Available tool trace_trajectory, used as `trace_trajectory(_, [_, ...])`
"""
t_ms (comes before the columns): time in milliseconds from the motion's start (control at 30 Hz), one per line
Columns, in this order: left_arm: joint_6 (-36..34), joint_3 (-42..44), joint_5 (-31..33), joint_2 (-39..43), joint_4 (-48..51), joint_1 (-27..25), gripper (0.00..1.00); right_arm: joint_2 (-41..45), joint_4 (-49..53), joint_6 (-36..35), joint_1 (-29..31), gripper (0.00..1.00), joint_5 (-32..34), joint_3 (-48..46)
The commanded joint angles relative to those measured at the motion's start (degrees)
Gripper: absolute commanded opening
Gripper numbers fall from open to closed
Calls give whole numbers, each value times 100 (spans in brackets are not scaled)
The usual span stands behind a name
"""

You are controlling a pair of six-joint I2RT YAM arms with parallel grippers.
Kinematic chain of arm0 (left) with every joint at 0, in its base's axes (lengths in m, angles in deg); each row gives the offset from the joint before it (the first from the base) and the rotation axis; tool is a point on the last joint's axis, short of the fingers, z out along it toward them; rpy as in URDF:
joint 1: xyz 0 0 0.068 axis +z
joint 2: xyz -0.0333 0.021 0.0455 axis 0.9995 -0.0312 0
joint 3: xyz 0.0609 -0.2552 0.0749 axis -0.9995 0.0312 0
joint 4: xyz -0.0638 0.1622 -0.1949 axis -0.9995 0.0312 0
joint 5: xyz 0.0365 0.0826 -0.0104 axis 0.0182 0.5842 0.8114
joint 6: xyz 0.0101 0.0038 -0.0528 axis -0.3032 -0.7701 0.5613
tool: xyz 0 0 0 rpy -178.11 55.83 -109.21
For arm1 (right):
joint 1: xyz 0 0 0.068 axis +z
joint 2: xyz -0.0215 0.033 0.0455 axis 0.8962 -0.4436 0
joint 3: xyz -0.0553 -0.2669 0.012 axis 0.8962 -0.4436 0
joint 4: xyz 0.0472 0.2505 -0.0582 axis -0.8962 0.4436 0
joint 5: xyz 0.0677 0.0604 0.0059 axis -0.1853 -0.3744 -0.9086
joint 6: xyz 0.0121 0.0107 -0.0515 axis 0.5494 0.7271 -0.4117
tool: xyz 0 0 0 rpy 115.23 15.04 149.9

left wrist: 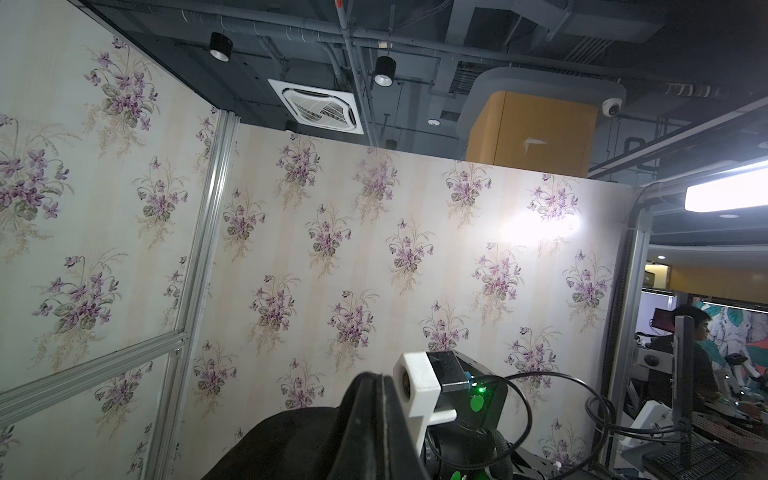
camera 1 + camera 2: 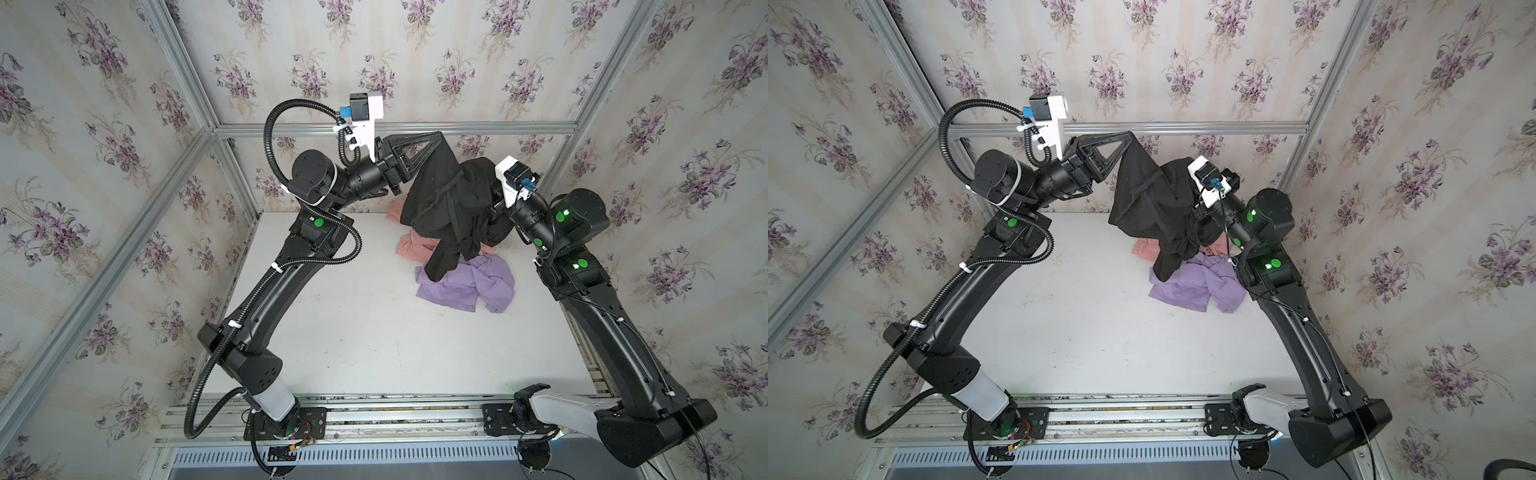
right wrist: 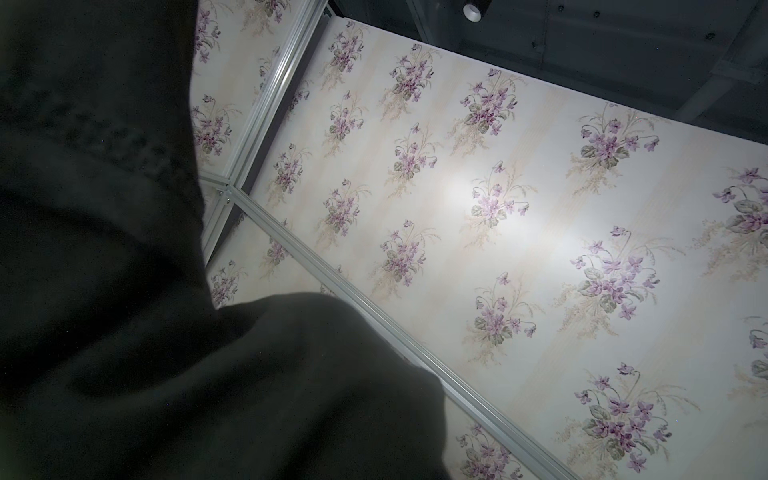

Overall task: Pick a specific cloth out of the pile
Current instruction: 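Carry the black garment with both grippers toward the robot and lower it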

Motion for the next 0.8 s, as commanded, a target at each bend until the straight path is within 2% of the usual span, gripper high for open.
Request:
trace_trajectory(0, [-216,287,103,270,-55,-3,0,243,32,-174,270,0,169,27])
trace_trajectory(333, [-422,1301,183,1166,-51,-56,0,1039,466,-102,1091,0,461,-408])
trace_trajectory(467, [-658,1655,259,1564,233,-56,0,1262,733,-64,1509,0,460,-559])
trace_trajectory(767, [-894,2748,525,2486,583,-56,0,1604,778,442,2083,0,544,-1244])
